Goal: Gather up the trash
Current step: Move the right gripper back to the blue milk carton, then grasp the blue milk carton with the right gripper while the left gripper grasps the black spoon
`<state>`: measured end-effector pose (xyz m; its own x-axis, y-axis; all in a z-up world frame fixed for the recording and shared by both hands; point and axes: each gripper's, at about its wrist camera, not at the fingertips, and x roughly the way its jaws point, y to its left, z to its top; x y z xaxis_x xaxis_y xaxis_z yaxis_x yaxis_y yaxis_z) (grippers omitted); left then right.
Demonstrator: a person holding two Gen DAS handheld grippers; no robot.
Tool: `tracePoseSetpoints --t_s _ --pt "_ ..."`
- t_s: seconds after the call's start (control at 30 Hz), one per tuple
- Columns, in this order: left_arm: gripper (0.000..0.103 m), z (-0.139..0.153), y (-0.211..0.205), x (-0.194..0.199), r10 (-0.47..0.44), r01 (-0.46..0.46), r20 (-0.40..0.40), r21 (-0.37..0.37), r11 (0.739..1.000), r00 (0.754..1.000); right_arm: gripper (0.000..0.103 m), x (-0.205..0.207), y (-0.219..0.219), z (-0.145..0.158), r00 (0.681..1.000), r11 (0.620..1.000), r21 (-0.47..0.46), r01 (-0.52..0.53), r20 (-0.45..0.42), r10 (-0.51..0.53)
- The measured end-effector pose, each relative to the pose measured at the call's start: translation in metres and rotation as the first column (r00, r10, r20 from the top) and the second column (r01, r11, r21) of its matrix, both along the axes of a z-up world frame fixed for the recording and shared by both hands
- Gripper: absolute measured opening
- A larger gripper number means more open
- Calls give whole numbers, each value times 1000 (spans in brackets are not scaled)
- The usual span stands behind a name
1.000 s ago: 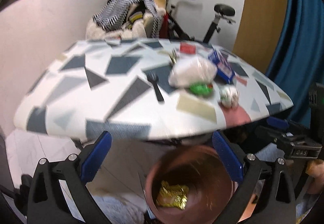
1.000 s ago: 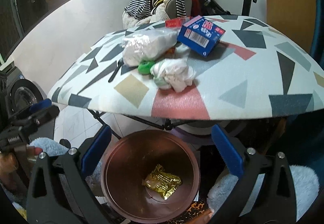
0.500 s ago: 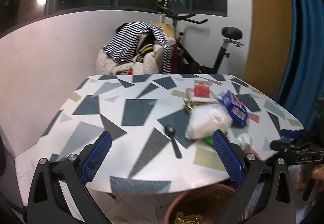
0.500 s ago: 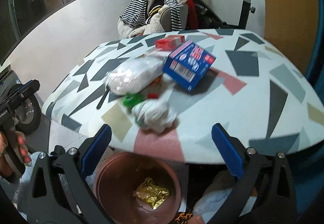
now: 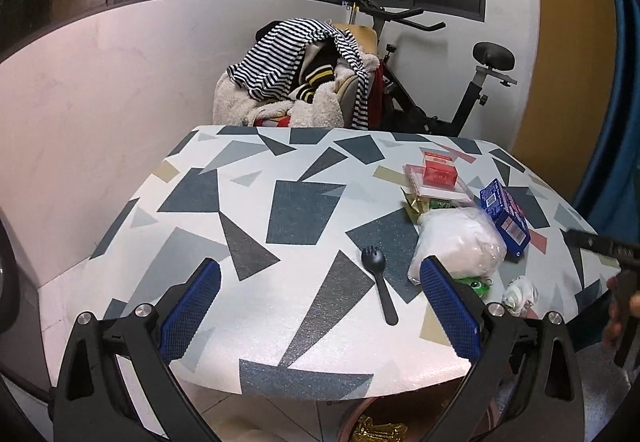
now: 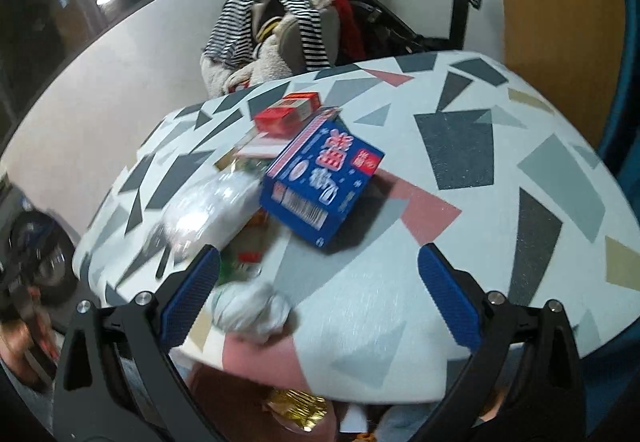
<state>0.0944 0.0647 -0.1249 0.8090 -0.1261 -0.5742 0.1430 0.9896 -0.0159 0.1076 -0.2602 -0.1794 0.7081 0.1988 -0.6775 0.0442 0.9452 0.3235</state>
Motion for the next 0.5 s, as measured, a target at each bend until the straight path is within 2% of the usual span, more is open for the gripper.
tracePoseSetpoints --t_s 0.13,0.27,0.5 --pt "97 -5 0 10 -3 2 -31 -28 1000 1000 98 23 -13 -9 998 994 91 52 -25 -50" --pt "97 -9 2 23 -10 2 -75 -94 996 997 98 56 -17 -17 994 977 187 107 -47 -100" --pt "97 -12 -3 34 -30 15 -103 -141 990 994 97 109 -11 -30 977 964 183 194 -129 -172"
